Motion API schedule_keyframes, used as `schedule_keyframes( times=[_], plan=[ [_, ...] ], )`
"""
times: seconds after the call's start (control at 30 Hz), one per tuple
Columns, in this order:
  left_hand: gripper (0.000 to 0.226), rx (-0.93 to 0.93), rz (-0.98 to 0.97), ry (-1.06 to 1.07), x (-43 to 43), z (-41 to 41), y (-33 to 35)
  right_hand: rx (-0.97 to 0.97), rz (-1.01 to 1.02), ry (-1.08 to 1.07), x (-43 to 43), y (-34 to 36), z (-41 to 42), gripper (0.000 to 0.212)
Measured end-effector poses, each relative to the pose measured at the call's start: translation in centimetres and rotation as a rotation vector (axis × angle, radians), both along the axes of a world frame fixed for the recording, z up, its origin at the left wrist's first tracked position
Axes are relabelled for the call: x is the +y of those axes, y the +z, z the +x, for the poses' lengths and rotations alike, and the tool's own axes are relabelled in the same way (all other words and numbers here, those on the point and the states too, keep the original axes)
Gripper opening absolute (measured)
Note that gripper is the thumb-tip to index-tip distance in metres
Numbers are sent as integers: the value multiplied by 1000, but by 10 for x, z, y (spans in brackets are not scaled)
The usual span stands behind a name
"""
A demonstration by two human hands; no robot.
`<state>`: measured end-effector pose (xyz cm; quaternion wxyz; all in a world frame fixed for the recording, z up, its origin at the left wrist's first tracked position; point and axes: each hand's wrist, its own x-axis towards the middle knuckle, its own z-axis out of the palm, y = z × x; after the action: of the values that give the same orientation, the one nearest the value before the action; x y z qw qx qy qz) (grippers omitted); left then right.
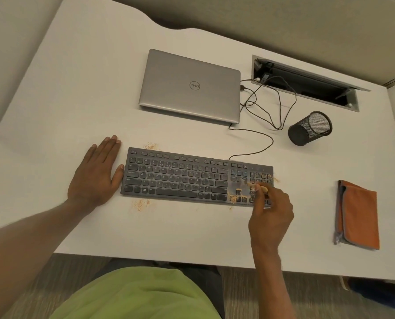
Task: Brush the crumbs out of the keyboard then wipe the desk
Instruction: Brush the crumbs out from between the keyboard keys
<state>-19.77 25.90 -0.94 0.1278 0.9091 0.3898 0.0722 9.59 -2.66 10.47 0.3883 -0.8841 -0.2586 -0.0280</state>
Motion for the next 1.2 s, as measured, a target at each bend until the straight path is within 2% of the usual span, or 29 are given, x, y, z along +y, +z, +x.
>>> schedule_keyframes(
  times=[0.1, 0.2, 0.33, 0.57, 0.83, 1.07, 1.2],
  plan=[
    [70, -2, 2, -1, 0, 0, 0, 99, 88, 169, 5, 3, 1, 16],
    [70, 3, -3, 0, 0, 0, 1, 125, 50, 346, 11, 4, 3, 18],
    [70, -1, -5, 5, 0, 0, 0, 36, -81, 434, -3, -1, 22, 18],
    [70, -11, -1, 3, -1, 1, 0, -94, -207, 257, -39, 5, 48, 28],
    [70, -2, -3, 3, 0, 0, 1, 130, 81, 103, -19, 2, 37, 19],
    [70, 1, -2, 6, 0, -1, -1, 188, 8, 46, -29, -1, 22, 12],
    [70, -4, -3, 5, 0, 0, -1, 144, 66, 24, -24, 14, 20, 8]
  ],
)
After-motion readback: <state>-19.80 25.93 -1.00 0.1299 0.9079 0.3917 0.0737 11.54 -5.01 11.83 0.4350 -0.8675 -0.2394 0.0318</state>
